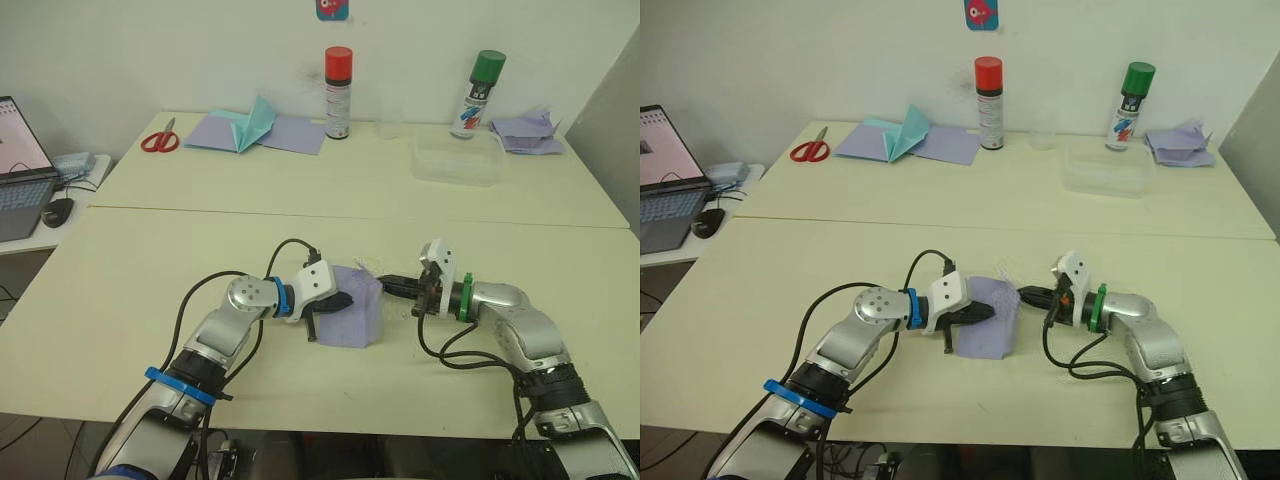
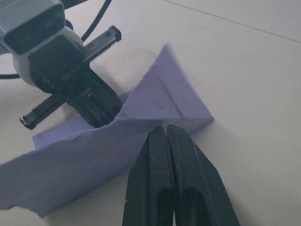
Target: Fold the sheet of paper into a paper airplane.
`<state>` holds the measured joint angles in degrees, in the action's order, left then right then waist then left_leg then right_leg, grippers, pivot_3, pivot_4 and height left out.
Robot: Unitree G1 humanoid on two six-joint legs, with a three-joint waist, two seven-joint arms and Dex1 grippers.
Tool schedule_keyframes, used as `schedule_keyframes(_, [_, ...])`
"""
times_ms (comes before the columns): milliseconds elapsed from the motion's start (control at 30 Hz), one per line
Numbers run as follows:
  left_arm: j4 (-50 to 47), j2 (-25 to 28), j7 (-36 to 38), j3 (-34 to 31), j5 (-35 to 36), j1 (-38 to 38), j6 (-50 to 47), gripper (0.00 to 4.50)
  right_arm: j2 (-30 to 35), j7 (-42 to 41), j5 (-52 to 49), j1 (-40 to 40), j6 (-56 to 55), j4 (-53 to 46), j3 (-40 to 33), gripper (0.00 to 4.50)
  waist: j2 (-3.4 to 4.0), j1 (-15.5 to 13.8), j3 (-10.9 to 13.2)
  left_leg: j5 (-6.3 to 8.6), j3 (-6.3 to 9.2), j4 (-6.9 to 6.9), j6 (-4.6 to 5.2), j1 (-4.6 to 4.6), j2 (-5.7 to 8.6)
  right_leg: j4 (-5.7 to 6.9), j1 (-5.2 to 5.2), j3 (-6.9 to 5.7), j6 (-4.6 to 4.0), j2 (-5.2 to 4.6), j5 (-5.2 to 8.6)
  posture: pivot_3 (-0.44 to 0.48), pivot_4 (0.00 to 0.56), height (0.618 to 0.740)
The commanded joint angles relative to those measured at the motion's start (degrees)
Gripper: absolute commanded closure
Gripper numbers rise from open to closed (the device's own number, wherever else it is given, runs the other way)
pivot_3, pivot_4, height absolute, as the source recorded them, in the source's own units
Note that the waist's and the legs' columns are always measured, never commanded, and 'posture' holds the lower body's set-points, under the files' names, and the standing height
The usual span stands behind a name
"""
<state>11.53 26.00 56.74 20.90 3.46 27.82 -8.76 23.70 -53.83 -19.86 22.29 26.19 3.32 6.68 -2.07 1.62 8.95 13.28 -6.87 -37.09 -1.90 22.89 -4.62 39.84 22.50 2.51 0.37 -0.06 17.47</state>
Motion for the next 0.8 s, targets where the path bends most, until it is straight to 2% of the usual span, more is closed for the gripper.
schedule_keyframes(33, [1.8,0.6,-0.1,1.2,-2.5,-1.1,-2.5,4.5,-1.9,0.8,-1.3,1.9,0.3,-0.5,-0.3,4.45,0.0,0.0,0.0,0.0,0.01,0.0,0.0,0.0,0.0,0.0,0.0,0.0,0.0,0.0,0.0,0.0,0.15,0.74])
schedule_keyframes(333, [2.2,2.3,0.3,0.0,-2.2,-0.9,-4.8,4.5,-8.2,3.9,5.5,4.3,-6.5,7.5,4.5,4.45,0.0,0.1,0.0,0.0,0.17,0.01,0.0,-0.01,0.01,-0.05,-0.12,-0.02,-0.03,0.07,0.03,0.0,0.15,0.74])
schedule_keyframes(600, [-3.8,8.7,0.2,-2.3,-2.0,-2.6,-14.1,4.5,-8.8,5.5,12.6,5.2,-11.9,12.9,8.9,4.45,0.03,0.5,-0.1,0.0,0.25,0.06,-0.02,-0.08,-0.04,0.0,-0.15,-0.02,-0.11,0.12,0.1,0.0,0.15,0.74])
schedule_keyframes(800, [-12.1,8.6,1.1,-9.9,7.0,-3.5,-19.8,4.5,-8.3,5.1,17.3,5.1,-16.7,15.3,12.2,4.45,0.03,1.1,-0.1,-0.01,0.33,0.07,-0.03,-0.09,-0.08,0.02,-0.17,-0.01,-0.13,0.13,0.12,0.0,0.15,0.74])
